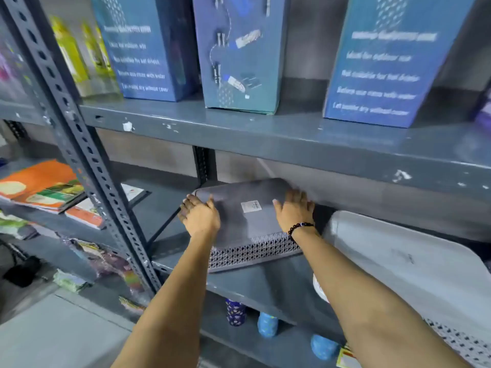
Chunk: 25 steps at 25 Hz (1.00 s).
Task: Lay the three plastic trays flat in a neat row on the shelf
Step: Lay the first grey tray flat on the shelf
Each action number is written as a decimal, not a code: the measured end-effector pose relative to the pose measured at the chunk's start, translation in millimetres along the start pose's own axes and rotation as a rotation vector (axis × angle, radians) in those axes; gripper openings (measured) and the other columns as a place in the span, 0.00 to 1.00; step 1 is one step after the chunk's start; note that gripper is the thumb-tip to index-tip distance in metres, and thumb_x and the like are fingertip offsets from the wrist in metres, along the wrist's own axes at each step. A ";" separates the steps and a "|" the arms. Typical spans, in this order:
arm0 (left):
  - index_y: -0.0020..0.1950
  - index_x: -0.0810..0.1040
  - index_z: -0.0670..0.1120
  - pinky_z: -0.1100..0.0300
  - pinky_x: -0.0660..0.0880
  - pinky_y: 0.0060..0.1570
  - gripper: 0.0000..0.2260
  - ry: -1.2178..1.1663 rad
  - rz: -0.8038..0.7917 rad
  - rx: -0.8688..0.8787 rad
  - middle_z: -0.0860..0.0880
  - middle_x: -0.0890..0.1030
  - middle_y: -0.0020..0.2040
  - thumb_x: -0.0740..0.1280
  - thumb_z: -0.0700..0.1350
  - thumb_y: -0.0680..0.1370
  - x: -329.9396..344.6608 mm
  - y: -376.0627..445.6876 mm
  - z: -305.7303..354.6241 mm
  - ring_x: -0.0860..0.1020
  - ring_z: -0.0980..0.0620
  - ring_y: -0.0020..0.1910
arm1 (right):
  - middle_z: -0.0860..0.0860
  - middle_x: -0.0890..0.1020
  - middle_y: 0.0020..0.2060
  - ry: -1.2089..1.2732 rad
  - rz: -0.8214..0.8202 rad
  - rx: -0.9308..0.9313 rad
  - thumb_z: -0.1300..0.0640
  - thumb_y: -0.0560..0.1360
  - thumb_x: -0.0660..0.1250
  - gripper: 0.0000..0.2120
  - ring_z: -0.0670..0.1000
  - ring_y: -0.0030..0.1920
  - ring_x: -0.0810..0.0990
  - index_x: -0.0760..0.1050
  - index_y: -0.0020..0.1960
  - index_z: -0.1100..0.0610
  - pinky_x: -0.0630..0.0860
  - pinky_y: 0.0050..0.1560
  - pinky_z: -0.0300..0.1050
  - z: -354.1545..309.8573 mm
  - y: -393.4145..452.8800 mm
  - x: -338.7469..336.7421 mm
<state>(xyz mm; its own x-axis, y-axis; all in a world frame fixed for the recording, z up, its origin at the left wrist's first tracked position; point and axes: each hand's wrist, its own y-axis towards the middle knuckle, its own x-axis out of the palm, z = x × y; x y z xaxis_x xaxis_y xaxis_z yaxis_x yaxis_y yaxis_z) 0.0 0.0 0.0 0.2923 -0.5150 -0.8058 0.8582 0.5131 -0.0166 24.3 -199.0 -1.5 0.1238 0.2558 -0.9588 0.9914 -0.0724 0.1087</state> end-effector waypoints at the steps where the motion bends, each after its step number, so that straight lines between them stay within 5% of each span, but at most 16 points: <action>1: 0.77 0.48 0.36 0.44 0.53 0.75 0.29 -0.028 -0.010 -0.079 0.37 0.55 0.77 0.49 0.53 0.82 2.0 7.8 1.4 0.54 0.39 0.76 | 0.62 0.60 0.74 0.029 -0.045 0.089 0.45 0.80 0.50 0.30 0.61 0.75 0.57 0.56 0.74 0.64 0.56 0.73 0.61 -0.4 8.3 2.6; 7: 0.74 0.56 0.36 0.44 0.65 0.68 0.30 -0.193 -0.125 -0.352 0.37 0.64 0.74 0.48 0.57 0.81 10.5 40.9 6.2 0.66 0.38 0.71 | 0.64 0.65 0.71 0.199 -0.150 0.350 0.42 0.79 0.49 0.32 0.63 0.71 0.64 0.58 0.73 0.64 0.63 0.69 0.60 1.2 31.9 14.4; 11: 0.72 0.60 0.36 0.43 0.66 0.68 0.29 -0.271 -0.106 -0.364 0.37 0.67 0.72 0.50 0.58 0.81 1.6 45.4 11.4 0.68 0.37 0.69 | 0.63 0.67 0.70 0.483 -0.077 0.607 0.44 0.79 0.50 0.28 0.62 0.70 0.67 0.61 0.71 0.62 0.64 0.68 0.57 -10.1 32.3 -1.0; 16: 0.66 0.67 0.38 0.46 0.69 0.63 0.24 -0.568 0.113 -0.091 0.37 0.74 0.65 0.52 0.56 0.81 -42.0 48.8 26.9 0.73 0.37 0.64 | 0.66 0.70 0.67 1.014 0.326 0.763 0.53 0.81 0.49 0.22 0.64 0.67 0.69 0.68 0.67 0.66 0.68 0.62 0.52 -21.2 6.8 -22.7; 19: 0.64 0.70 0.42 0.52 0.71 0.54 0.16 -0.994 0.089 0.027 0.38 0.77 0.61 0.53 0.49 0.82 -68.5 39.6 14.4 0.76 0.42 0.55 | 0.58 0.81 0.46 1.544 0.676 0.750 0.60 0.79 0.55 0.13 0.58 0.55 0.76 0.78 0.51 0.63 0.71 0.44 0.47 -23.0 -21.7 -33.1; 20: 0.63 0.71 0.43 0.53 0.71 0.53 0.16 -1.055 0.081 -0.005 0.39 0.77 0.62 0.53 0.49 0.82 -72.5 35.6 8.4 0.75 0.44 0.54 | 0.57 0.81 0.46 1.680 0.732 0.787 0.60 0.79 0.56 0.12 0.58 0.55 0.77 0.78 0.45 0.59 0.74 0.46 0.49 -19.0 -28.5 -31.8; 22: 0.62 0.75 0.46 0.54 0.70 0.59 0.16 -1.145 0.009 -0.154 0.44 0.77 0.62 0.55 0.52 0.81 -69.3 31.2 -13.7 0.74 0.49 0.58 | 0.59 0.80 0.54 1.738 0.681 0.809 0.50 0.78 0.58 0.12 0.59 0.63 0.76 0.74 0.39 0.53 0.73 0.60 0.52 -7.1 -44.0 -15.6; 25: 0.54 0.78 0.45 0.55 0.72 0.59 0.20 -1.196 -0.182 -0.403 0.43 0.79 0.51 0.56 0.59 0.79 -56.4 27.7 -48.7 0.77 0.50 0.51 | 0.53 0.75 0.65 1.646 0.382 0.825 0.29 0.67 0.61 0.30 0.57 0.71 0.69 0.74 0.57 0.50 0.65 0.70 0.52 7.7 -70.5 4.5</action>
<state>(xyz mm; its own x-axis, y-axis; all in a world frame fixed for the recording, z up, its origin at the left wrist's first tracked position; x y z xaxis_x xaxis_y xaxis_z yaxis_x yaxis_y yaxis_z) -13.3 76.7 16.1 0.5607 -0.7870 0.2573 0.7991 0.4329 -0.4172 -45.4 -200.1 -15.5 0.7119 0.6278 0.3148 0.7000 -0.5980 -0.3904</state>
